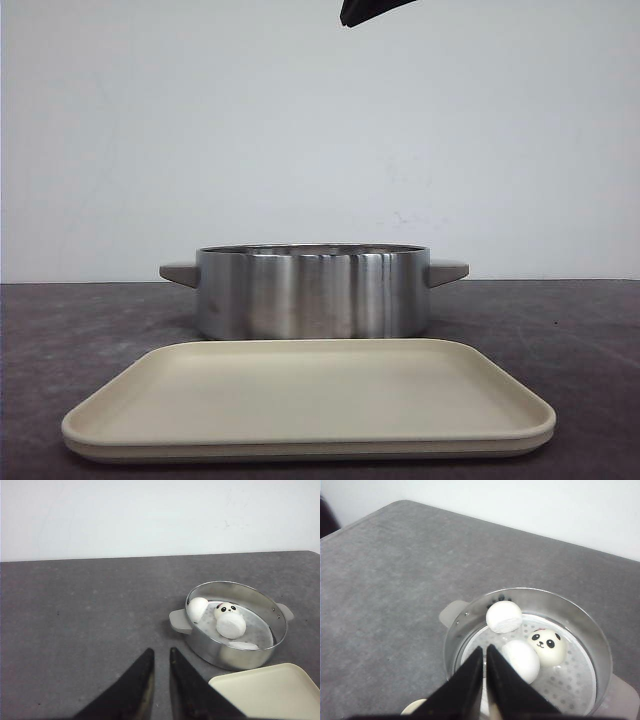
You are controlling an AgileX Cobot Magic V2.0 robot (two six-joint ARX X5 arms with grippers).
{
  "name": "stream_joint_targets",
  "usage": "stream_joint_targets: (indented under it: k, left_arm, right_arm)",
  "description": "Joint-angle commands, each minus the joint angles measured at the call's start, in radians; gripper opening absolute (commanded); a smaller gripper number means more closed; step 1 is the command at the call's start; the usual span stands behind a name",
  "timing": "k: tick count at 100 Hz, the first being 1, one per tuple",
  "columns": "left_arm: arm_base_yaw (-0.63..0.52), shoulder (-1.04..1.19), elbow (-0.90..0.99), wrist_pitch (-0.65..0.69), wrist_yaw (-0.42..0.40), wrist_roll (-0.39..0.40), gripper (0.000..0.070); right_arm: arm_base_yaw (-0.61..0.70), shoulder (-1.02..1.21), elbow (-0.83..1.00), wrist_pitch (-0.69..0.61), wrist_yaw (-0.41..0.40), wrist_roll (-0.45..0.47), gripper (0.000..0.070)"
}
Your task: Steam buns
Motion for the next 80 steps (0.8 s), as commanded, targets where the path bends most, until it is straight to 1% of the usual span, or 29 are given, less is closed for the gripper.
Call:
stream_joint_targets:
  k: [1, 31, 51, 54, 58, 67, 74, 80]
  left_arm:
    - [-0.006, 0.001, 0.014, 0.009, -0.006, -0.007, 0.0016]
    - [-0.006, 0.002, 0.014, 0.009, -0.006, -0.007, 0.0016]
    - [-0.006, 0.001, 0.014, 0.010, -0.006, -0.007, 0.0016]
    - [-0.006, 0.001, 0.014, 0.009, -0.006, -0.007, 0.0016]
    - [-0.006, 0.001, 0.014, 0.009, -0.006, -0.007, 0.0016]
    - [-0.006, 0.001, 0.014, 0.009, -0.006, -0.007, 0.0016]
    - [-0.006, 0.002, 0.014, 0.010, -0.006, -0.007, 0.0016]
    - [-0.006, 0.001, 0.014, 0.009, -0.006, -0.007, 0.0016]
  right_arm:
    - [0.011, 0.009, 0.012, 0.011, 0.001, -0.008, 0.0004]
    - [0.010, -0.021, 0.012, 0.010, 0.001, -0.008, 0.0004]
    - [0.007, -0.144, 0.009, 0.010, 0.002, -0.007, 0.0004]
    - [-0.004, -0.169, 0.005, -0.005, 0.015, -0.013, 0.0004]
    - [-0.031, -0.204, -0.010, -0.014, 0.029, -0.039, 0.0004]
    - [-0.109, -0.288, -0.071, -0.005, 0.031, -0.125, 0.0004]
    - [-0.181, -0.363, -0.147, 0.030, 0.026, -0.198, 0.0004]
    - [-0.241, -0.436, -0.230, 0.076, 0.025, -0.233, 0.0004]
